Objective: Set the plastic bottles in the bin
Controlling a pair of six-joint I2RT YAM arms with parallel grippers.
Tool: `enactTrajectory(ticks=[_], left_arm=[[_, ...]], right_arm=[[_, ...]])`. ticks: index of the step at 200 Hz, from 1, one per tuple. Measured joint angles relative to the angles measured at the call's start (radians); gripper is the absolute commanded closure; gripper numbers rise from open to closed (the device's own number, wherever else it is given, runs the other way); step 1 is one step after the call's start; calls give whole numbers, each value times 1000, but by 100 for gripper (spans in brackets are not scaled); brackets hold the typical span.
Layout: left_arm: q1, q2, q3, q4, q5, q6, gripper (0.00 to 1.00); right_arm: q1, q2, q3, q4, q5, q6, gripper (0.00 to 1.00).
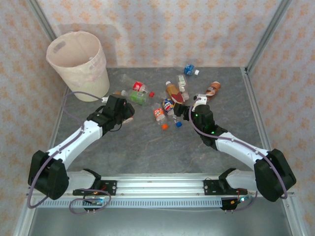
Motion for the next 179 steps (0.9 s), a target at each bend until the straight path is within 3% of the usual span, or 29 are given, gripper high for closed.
enactTrajectory(ticks=[61,103,179], left_arm=[[0,-68,149,-32,22,39,54],[0,-87,178,-13,-2,79,54],[1,-16,379,166,-253,216,54]], right_arm=[[0,0,2,1,-11,8,1],[0,0,2,58,-99,8,1],[3,17,33,82,-143,8,1]])
